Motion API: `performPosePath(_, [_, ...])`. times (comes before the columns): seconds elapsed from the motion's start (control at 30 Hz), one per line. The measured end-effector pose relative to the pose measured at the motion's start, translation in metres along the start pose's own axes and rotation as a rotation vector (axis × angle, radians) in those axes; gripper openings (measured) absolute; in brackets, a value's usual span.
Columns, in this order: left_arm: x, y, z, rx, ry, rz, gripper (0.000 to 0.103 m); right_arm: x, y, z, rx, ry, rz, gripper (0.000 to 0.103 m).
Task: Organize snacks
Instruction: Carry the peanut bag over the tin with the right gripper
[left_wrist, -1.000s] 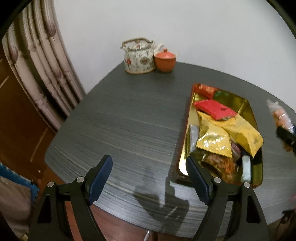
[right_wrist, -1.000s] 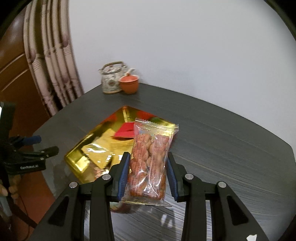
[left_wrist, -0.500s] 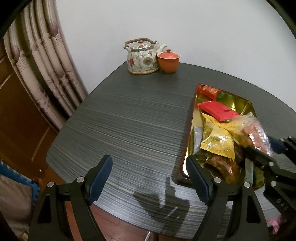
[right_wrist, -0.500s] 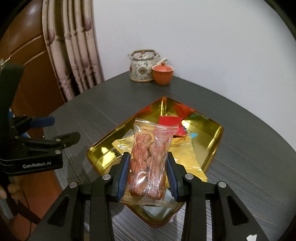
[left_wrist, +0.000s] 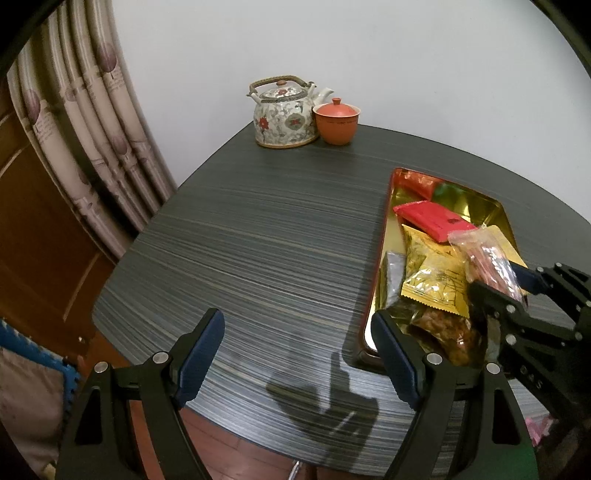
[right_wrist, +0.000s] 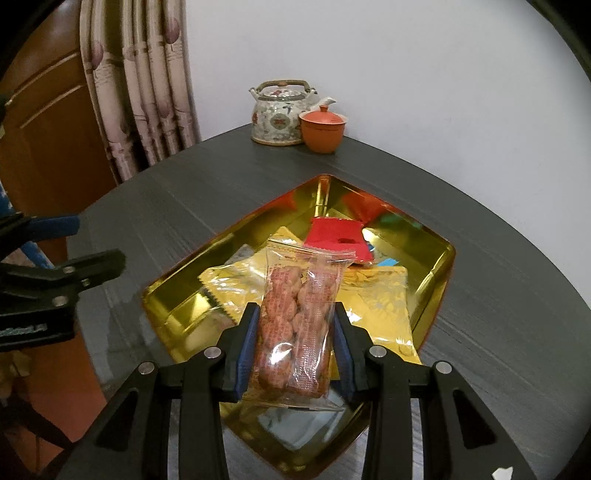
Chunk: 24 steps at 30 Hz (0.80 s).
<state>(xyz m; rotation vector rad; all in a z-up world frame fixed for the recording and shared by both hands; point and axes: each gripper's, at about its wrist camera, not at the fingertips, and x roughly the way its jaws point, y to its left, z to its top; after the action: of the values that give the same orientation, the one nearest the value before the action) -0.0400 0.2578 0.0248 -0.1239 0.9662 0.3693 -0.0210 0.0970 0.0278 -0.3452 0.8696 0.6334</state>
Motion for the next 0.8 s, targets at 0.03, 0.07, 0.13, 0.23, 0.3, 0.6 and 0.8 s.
performPosePath(0.03, [0.000, 0.000, -0.001, 0.000, 0.000, 0.001, 0.082, 0.003, -0.001, 0.002, -0.002, 0.000, -0.009, 0.035])
performPosePath(0.07, [0.000, -0.001, -0.001, 0.002, 0.000, 0.002, 0.082, 0.005, -0.002, 0.002, -0.004, 0.001, -0.015, 0.035])
performPosePath(0.13, [0.000, -0.001, -0.001, 0.002, -0.001, 0.003, 0.082, 0.010, -0.004, 0.004, -0.005, 0.003, -0.023, 0.035])
performPosePath(0.23, [-0.001, -0.001, -0.001, 0.000, -0.001, 0.004, 0.082, 0.016, -0.003, 0.007, -0.013, 0.001, -0.042, 0.035])
performPosePath(0.3, [0.000, -0.001, -0.001, -0.001, 0.001, 0.002, 0.082, 0.021, -0.003, 0.009, -0.011, 0.005, -0.044, 0.035])
performPosePath(0.6, [0.000, -0.002, -0.002, 0.000, 0.002, 0.002, 0.082, 0.028, -0.002, 0.009, 0.033, 0.010, -0.030, 0.036])
performPosePath(0.8, [-0.001, -0.003, -0.001, 0.000, 0.002, 0.004, 0.082, 0.024, -0.002, 0.008, 0.055, 0.005, -0.022, 0.046])
